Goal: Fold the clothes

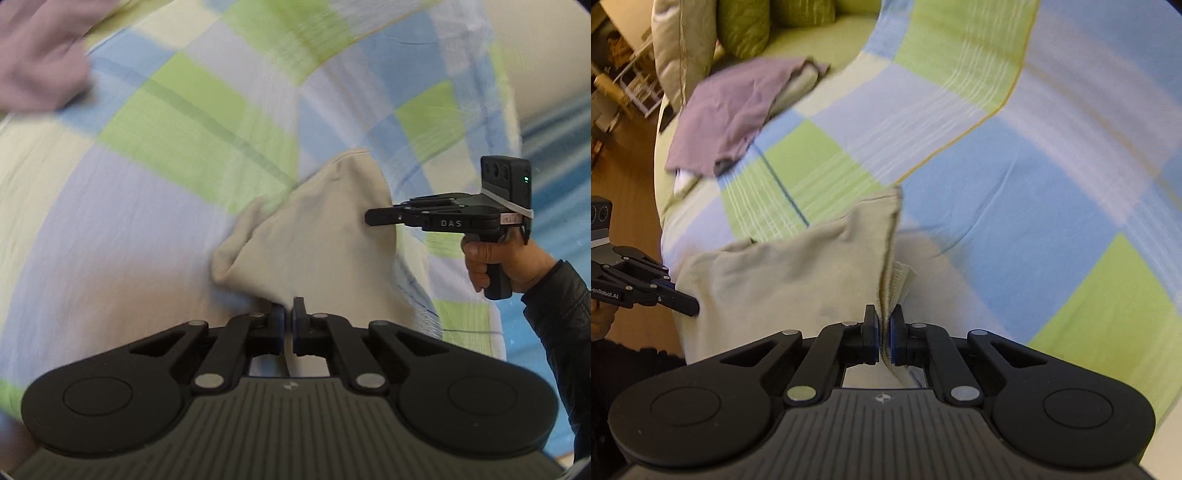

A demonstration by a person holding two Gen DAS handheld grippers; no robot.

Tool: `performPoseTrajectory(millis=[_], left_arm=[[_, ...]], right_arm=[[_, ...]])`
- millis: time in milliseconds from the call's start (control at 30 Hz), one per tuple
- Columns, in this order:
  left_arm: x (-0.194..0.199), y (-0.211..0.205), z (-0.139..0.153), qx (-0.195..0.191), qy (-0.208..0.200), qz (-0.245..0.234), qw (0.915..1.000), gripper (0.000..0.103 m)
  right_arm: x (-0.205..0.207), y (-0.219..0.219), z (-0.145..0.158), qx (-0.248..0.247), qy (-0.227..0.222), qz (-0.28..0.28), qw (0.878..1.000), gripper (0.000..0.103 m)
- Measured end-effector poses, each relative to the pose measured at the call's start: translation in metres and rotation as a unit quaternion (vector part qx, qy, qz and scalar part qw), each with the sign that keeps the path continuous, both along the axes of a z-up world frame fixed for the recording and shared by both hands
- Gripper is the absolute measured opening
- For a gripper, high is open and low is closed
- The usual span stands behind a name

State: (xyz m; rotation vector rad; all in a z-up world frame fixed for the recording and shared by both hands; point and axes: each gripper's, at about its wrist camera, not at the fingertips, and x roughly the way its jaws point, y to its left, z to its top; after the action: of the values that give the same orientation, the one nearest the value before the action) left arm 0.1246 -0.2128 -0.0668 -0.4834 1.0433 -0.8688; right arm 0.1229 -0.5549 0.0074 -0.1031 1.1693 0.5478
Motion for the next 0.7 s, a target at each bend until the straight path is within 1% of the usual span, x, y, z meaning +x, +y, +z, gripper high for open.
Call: performPoseTrajectory(millis=[33,100,133,200,267,333,367,433,467,533,600,667,700], left_arm=[[0.006,-0.004,0.014,-0.008,-0.028,-0.010,0.9995,0.001],[0.023,-0.016,0.051,-0.023,-0.094,-0.030,0.9949,0.001],[0.032,-0.022,0.071,-0.031,-0.126,-0.040,0.9907,0.001],[0.047,-0.036,0.115,-0.041,-0.198,-0.070,0.9768,0.001],[0.060,-0.048,0.158,-0.053,-0.254,-0.094,0.9611,0.001],[0.063,-0.054,0.196,-0.065,-0.303,-0.113,0.9439,0.001],[0.064,-0.056,0.214,-0.071,-0.327,-0.122,0.9343,0.001],[0.055,-0.055,0.233,-0.079,-0.356,-0.137,0.9210,0.001],[0.048,-0.053,0.235,-0.082,-0.364,-0.152,0.9151,0.001],[0.027,-0.043,0.225,-0.081,-0.375,-0.180,0.9057,0.001],[0.005,-0.030,0.197,-0.072,-0.373,-0.213,0.9001,0.001],[-0.017,-0.015,0.158,-0.060,-0.360,-0.239,0.8997,0.001],[-0.027,-0.008,0.137,-0.052,-0.347,-0.249,0.9028,0.001]], right_arm=[[-0.005,-0.006,0.016,0.004,-0.018,-0.013,1.000,0.005],[-0.016,-0.020,0.051,0.006,-0.061,-0.043,0.997,0.005],[-0.024,-0.026,0.070,0.007,-0.088,-0.059,0.994,0.005],[-0.042,-0.040,0.112,0.007,-0.155,-0.093,0.984,0.005],[-0.062,-0.052,0.153,0.005,-0.223,-0.124,0.967,0.005],[-0.090,-0.056,0.182,0.009,-0.289,-0.141,0.947,0.005],[-0.105,-0.057,0.191,0.012,-0.319,-0.147,0.936,0.005],[-0.138,-0.055,0.199,0.013,-0.371,-0.154,0.916,0.005],[-0.153,-0.053,0.195,0.015,-0.387,-0.157,0.909,0.005],[-0.184,-0.049,0.177,0.021,-0.405,-0.170,0.898,0.005],[-0.216,-0.041,0.145,0.028,-0.409,-0.183,0.894,0.005],[-0.250,-0.030,0.109,0.035,-0.403,-0.197,0.893,0.005],[-0.266,-0.023,0.090,0.038,-0.394,-0.201,0.896,0.005]])
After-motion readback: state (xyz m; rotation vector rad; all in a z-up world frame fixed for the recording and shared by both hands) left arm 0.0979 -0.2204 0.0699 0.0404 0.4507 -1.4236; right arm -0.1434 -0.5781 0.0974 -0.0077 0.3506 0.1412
